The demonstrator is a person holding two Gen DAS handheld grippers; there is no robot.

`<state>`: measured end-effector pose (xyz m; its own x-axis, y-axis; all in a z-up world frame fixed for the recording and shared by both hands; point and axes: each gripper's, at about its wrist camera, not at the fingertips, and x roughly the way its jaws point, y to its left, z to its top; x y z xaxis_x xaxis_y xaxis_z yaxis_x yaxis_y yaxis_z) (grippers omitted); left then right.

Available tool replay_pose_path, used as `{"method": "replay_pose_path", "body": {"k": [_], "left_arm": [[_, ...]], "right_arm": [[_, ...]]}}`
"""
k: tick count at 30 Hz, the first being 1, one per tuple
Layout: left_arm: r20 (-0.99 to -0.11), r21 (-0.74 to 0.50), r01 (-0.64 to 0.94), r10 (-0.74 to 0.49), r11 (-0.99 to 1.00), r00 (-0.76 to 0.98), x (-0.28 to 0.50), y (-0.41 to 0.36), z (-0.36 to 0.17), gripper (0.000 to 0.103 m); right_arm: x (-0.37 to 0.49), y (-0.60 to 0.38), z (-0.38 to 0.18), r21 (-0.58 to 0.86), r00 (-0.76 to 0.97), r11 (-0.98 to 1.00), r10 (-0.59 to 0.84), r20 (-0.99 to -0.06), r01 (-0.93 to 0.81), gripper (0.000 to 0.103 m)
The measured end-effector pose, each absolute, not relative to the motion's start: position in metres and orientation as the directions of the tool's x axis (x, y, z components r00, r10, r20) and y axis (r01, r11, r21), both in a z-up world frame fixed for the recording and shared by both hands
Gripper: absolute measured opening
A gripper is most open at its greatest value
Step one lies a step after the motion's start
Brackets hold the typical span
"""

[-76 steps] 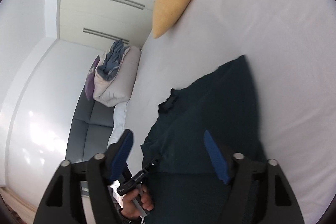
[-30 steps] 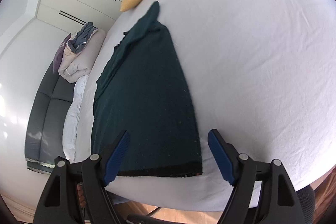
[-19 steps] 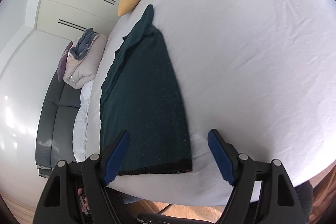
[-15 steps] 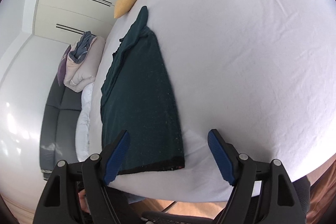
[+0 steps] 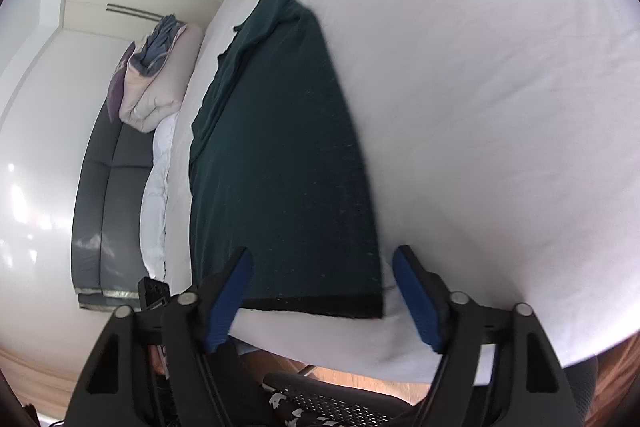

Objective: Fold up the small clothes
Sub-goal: 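Grasp the sweater hem with both grippers and lift it toward the collar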

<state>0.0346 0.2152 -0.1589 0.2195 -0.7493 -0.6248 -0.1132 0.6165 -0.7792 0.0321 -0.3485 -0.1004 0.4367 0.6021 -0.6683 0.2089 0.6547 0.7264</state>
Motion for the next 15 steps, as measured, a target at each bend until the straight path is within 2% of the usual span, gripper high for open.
{"method": "replay_pose_path", "body": {"k": [1,3,6,9,15], "left_arm": [[-0.622,-0.781,-0.113,-0.751,0.614,0.221,0.034,0.215,-0.159,0.020],[-0.627,-0.778,-0.116,-0.747,0.618,0.224,0.032,0.217,-0.161,0.013],[-0.627,-0.777,-0.114,-0.746,0.619,0.225,0.029,0.216,-0.162,0.007],[-0.622,-0.781,-0.112,-0.749,0.614,0.229,0.027,0.216,-0.162,0.007],[-0.612,-0.788,-0.119,-0.750,0.604,0.249,0.023,0.215,-0.161,0.005]], "right_arm": [[0.034,-0.346,-0.102,0.725,0.433,0.657,0.603,-0.670,0.206,0.063],[0.035,-0.345,-0.105,0.728,0.431,0.653,0.607,-0.667,0.208,0.051],[0.032,-0.343,-0.111,0.736,0.428,0.644,0.616,-0.662,0.211,0.028],[0.026,-0.341,-0.114,0.739,0.432,0.640,0.617,-0.657,0.210,0.015],[0.020,-0.343,-0.116,0.744,0.472,0.630,0.598,-0.648,0.223,0.010]]}}
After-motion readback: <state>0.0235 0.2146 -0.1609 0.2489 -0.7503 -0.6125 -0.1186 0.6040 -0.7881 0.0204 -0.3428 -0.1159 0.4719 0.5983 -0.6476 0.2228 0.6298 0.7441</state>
